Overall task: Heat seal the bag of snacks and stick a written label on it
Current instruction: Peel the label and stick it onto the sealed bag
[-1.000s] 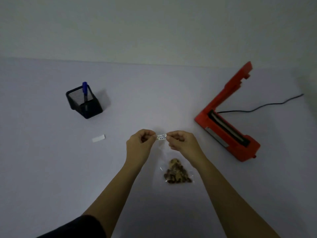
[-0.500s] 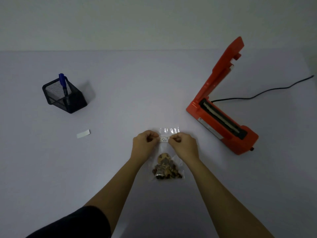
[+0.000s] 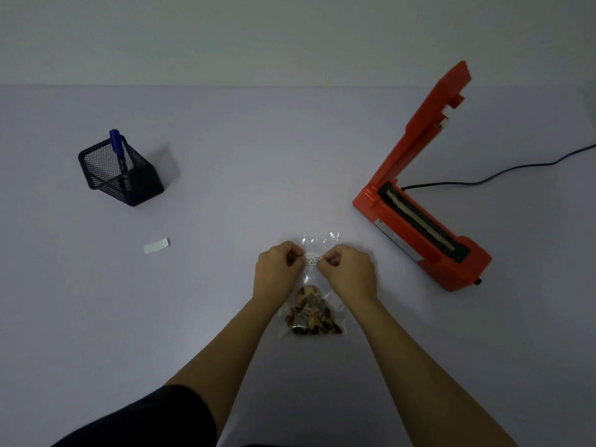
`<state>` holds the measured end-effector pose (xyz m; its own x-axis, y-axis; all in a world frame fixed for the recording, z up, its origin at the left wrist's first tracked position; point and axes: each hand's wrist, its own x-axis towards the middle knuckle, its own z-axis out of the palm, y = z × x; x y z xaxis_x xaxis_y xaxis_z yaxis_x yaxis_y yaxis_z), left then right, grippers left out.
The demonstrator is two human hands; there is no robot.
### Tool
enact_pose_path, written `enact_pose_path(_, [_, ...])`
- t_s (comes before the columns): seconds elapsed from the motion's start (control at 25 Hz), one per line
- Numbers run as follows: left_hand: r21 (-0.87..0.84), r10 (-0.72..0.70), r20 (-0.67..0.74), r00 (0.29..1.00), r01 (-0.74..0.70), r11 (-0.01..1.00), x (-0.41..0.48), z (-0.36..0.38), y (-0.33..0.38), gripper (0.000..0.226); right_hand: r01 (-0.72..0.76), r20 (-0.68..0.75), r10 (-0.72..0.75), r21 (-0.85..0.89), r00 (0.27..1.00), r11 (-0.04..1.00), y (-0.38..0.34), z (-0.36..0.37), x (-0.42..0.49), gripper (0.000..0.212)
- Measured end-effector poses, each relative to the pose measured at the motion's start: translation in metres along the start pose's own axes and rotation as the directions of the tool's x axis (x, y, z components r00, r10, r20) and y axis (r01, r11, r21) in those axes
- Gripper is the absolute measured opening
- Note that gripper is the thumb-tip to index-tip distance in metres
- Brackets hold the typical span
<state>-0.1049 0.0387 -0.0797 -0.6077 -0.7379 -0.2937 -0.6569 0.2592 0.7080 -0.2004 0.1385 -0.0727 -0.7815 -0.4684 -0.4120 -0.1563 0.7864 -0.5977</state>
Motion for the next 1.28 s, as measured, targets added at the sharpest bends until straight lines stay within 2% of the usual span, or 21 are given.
enact_pose_path(0.16, [0.123,0.161,-0.02,0.987,-0.157,0.98,-0.004,0.003,-0.007,0.017,0.134,-0.019,-0.134,-0.003,0.991,0.991,0.006,0.001,-0.004,0.015])
enact_pose_path(0.28, [0.128,0.289,-0.001,0.957,-0.287,0.949,-0.006,-0.005,-0.021,0.025,0.362,-0.033,-0.363,-0.036,0.931,0.931,0.021,-0.004,-0.007,0.02])
enact_pose_path(0.4, [0.258,0.512,0.131,0.849,-0.528,0.809,-0.009,-0.013,-0.04,0.035,0.505,0.073,-0.499,-0.132,0.863,0.853,0.038,-0.009,-0.01,0.028])
enact_pose_path(0.48, [0.33,0.568,0.207,0.797,-0.603,0.726,-0.009,-0.014,-0.051,0.038,0.572,0.145,-0.554,-0.254,0.82,0.78,0.046,-0.01,-0.01,0.034])
enact_pose_path(0.6, [0.33,0.558,0.259,0.788,-0.616,0.716,-0.006,-0.014,-0.054,0.039,0.603,0.232,-0.559,-0.381,0.796,0.701,0.048,-0.011,-0.011,0.044])
enact_pose_path(0.68, [0.292,0.552,0.264,0.791,-0.611,0.735,-0.003,-0.015,-0.051,0.039,0.591,0.231,-0.546,-0.388,0.805,0.707,0.046,-0.013,-0.01,0.044])
enact_pose_path(0.88, [0.194,0.464,0.226,0.856,-0.506,0.84,-0.004,-0.017,-0.042,0.047,0.574,0.195,-0.543,-0.362,0.817,0.734,0.045,-0.013,-0.012,0.045])
enact_pose_path(1.04, [0.227,0.508,0.265,0.819,-0.565,0.793,-0.001,-0.017,-0.042,0.045,0.565,0.195,-0.535,-0.402,0.822,0.72,0.042,-0.009,-0.012,0.048])
enact_pose_path(1.2, [0.215,0.458,0.236,0.857,-0.506,0.835,-0.001,-0.017,-0.036,0.048,0.528,0.178,-0.508,-0.452,0.843,0.718,0.04,-0.007,-0.013,0.051])
enact_pose_path(1.28, [0.255,0.498,0.268,0.825,-0.559,0.789,-0.002,-0.017,-0.038,0.045,0.524,0.172,-0.509,-0.472,0.844,0.709,0.041,-0.006,-0.016,0.05])
